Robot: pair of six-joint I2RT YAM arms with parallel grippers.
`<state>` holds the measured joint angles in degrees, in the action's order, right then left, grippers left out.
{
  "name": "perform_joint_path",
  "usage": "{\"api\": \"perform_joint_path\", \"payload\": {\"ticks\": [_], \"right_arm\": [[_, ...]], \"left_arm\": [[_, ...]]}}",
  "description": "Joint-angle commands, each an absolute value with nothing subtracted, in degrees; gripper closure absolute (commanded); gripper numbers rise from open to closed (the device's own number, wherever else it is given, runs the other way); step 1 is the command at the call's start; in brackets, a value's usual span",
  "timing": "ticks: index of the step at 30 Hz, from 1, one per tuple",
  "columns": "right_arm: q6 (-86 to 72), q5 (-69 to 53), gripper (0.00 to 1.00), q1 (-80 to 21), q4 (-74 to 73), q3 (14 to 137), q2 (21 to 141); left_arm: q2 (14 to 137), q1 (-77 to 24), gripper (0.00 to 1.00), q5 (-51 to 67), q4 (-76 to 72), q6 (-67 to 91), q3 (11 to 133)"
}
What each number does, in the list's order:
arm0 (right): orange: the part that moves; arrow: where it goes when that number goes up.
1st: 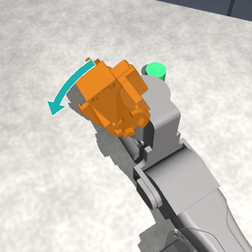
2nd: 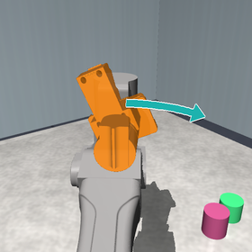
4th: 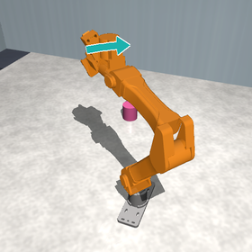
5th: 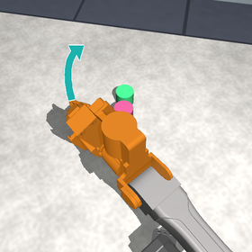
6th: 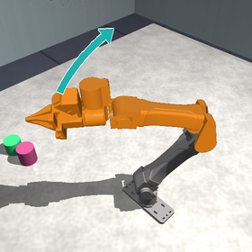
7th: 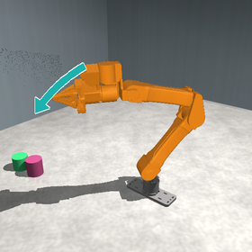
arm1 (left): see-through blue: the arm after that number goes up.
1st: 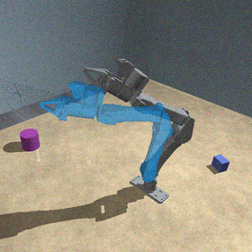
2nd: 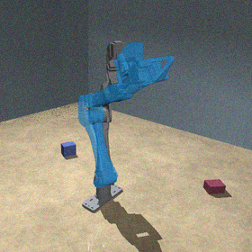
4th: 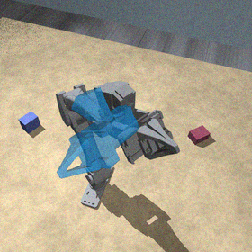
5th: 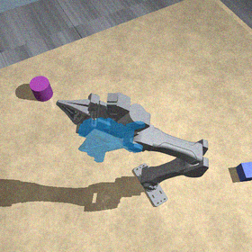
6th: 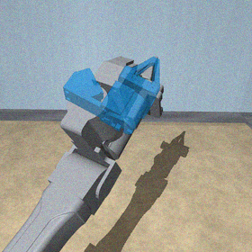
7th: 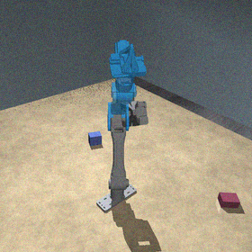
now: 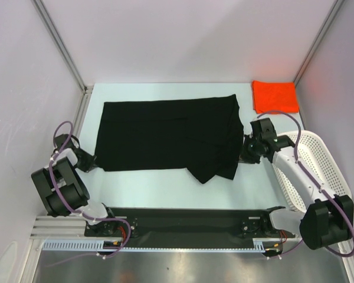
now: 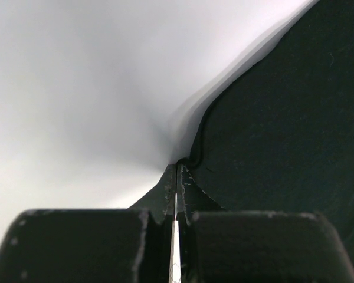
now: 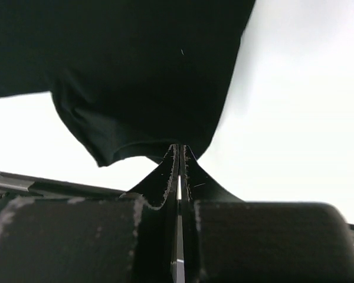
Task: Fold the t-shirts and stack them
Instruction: Fold the tshirt
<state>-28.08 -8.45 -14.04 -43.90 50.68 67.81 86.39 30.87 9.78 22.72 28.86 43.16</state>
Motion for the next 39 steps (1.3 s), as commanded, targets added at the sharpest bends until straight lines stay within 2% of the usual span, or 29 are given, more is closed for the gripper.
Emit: {"api": "perform_joint_path", "payload": {"ticks": [1, 10, 18, 30, 39], "right_arm": [[-24.7, -4.92, 1.0, -14.15, -44.3, 58.5, 69.86], [-18.73, -3.43, 1.0, -12.22, -44.74, 79.44, 84.8], [-16.26, -4.74, 1.0, -9.14, -44.82, 97.0, 97.46], [-14.59, -7.55, 1.0, -8.44, -40.61, 108.45, 109.58], [-14.41, -12.04, 1.0, -8.52, -44.64, 125.74, 122.16]], "left_arm": [[83.85, 29.97, 1.0, 9.23, 22.67, 27.16, 43.5], [84.2, 26.63, 1.0, 7.91, 25.66, 29.0, 51.31], [89.2, 26.02, 1.0, 9.14, 26.36, 33.4, 59.92], [99.22, 22.85, 1.0, 8.88, 25.93, 34.54, 69.43], [105.28, 22.68, 1.0, 7.21, 27.42, 36.56, 79.09]]}}
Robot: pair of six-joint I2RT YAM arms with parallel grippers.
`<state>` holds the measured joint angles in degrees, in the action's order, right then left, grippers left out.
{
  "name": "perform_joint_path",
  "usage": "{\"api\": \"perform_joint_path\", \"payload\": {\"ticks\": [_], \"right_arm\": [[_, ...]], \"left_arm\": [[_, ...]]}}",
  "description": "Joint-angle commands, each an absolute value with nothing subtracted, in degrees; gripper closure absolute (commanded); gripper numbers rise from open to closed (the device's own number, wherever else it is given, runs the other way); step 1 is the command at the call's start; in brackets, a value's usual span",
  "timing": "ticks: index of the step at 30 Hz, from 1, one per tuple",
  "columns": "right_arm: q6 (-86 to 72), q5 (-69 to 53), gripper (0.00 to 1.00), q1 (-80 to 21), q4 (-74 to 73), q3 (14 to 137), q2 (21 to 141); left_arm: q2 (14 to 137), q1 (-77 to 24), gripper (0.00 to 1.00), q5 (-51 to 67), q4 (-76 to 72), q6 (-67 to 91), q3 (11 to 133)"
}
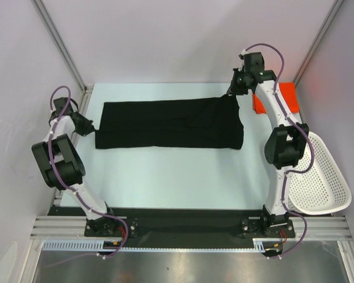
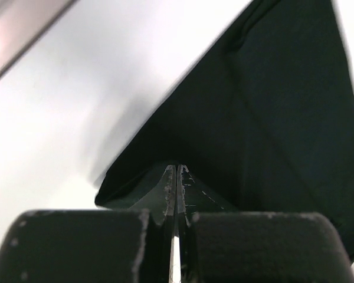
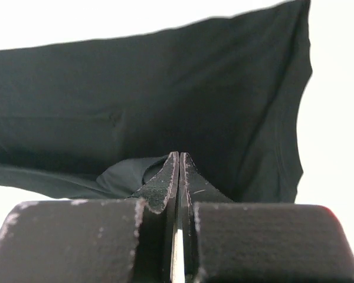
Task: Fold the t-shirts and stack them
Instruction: Fold the tshirt
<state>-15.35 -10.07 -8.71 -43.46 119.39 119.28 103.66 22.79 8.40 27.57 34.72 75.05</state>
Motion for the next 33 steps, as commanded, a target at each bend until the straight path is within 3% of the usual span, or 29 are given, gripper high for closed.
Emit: {"api": "perform_joint_path", "payload": {"ticks": [1, 9, 33], "right_arm": [[-14.68, -12.22, 1.0, -8.35, -44.91, 126.82, 123.91], [-14.94, -13.79, 1.0, -8.35, -45.44, 133.76, 129.37], [-20.48, -17.14, 1.0, -7.56, -38.06, 138.25, 134.56]], "left_arm": [[105.64, 22.68, 1.0, 7.12, 27.25, 36.74, 79.45], [111.0, 22.15, 1.0, 8.0, 26.98, 38.41, 83.66], [118.74, 21.36, 1.0, 7.73, 28.74, 38.58, 90.96]]}}
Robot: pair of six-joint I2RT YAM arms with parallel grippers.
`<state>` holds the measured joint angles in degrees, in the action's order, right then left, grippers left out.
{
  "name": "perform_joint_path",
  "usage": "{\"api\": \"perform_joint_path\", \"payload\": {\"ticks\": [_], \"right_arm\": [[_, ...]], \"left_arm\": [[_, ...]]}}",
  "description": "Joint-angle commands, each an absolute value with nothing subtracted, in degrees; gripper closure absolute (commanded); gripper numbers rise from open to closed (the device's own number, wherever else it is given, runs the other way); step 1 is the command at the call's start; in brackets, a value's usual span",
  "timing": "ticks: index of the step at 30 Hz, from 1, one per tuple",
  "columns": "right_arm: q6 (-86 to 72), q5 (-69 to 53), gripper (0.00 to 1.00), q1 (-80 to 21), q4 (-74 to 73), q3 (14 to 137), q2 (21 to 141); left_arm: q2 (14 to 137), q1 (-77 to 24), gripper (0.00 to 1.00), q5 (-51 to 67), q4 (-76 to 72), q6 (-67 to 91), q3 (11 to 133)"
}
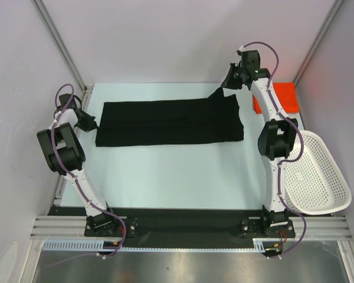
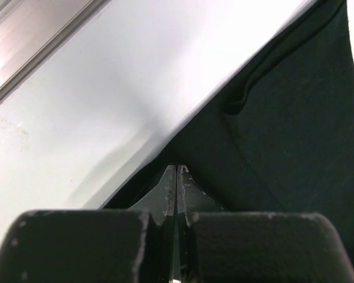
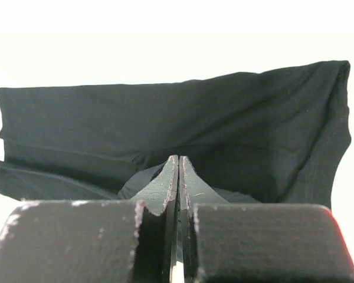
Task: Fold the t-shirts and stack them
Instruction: Fold the tshirt
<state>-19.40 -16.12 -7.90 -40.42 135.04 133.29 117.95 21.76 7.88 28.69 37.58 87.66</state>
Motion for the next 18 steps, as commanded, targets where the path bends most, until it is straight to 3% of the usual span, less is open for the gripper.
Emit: {"api": "perform_joint_path", "payload": {"ticks": [1, 18], "right_arm": [[-20.48, -17.05, 1.0, -7.47, -37.97, 138.34, 134.73], [-21.27, -16.7, 1.0, -6.15, -36.13, 138.6, 137.02]], "left_arm": [[118.83, 21.27, 1.0, 7.82, 28.74, 38.58, 91.23], [123.31, 20.74, 0.99, 7.3, 30.67, 37.97, 97.38]]}}
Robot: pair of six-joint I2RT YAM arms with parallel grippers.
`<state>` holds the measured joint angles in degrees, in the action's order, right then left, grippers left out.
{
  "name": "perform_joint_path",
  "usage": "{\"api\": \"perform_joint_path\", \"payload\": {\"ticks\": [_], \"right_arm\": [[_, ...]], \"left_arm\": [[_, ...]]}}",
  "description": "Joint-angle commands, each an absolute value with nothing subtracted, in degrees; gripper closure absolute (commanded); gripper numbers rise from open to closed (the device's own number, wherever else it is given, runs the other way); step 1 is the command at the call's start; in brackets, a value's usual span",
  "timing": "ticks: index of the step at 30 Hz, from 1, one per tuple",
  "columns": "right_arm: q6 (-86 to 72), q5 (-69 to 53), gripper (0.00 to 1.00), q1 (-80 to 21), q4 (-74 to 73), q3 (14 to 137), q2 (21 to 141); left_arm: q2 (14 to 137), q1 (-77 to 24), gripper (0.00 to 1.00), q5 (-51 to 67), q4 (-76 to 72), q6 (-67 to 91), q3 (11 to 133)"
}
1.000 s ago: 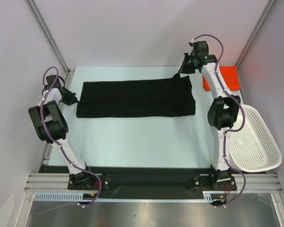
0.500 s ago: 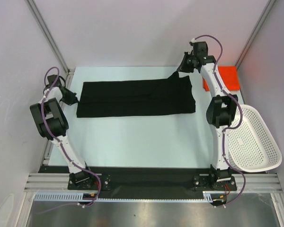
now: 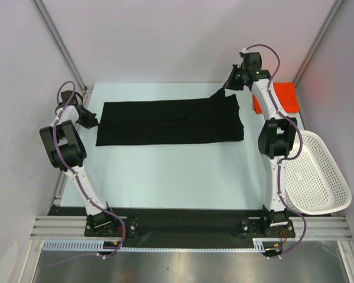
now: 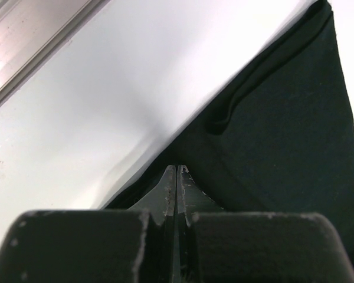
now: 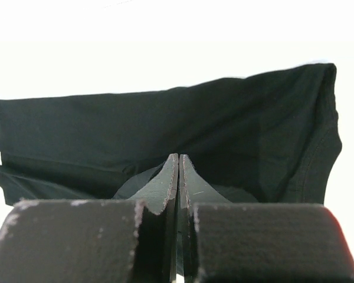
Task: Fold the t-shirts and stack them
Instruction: Fold the tshirt
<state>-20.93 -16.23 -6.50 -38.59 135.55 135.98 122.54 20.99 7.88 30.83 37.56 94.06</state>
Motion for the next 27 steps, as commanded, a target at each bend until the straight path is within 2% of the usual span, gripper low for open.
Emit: {"api": "perform_joint_path", "payload": {"ticks": [1, 23, 27], "right_arm": [[-21.36, -16.87, 1.0, -6.15, -36.04, 138.52, 137.28], [-27.33, -20.74, 1.0, -4.31, -28.83, 139.31, 143.09], [-28.91, -21.27, 1.0, -3.52, -26.81, 139.39, 143.7]], "left_arm": [[123.31, 20.74, 1.0, 7.29, 30.76, 37.97, 97.47], [128.23, 20.3, 0.99, 6.42, 33.84, 37.09, 103.53], [129.19, 20.3, 0.96, 5.19, 35.15, 36.65, 105.29]]}}
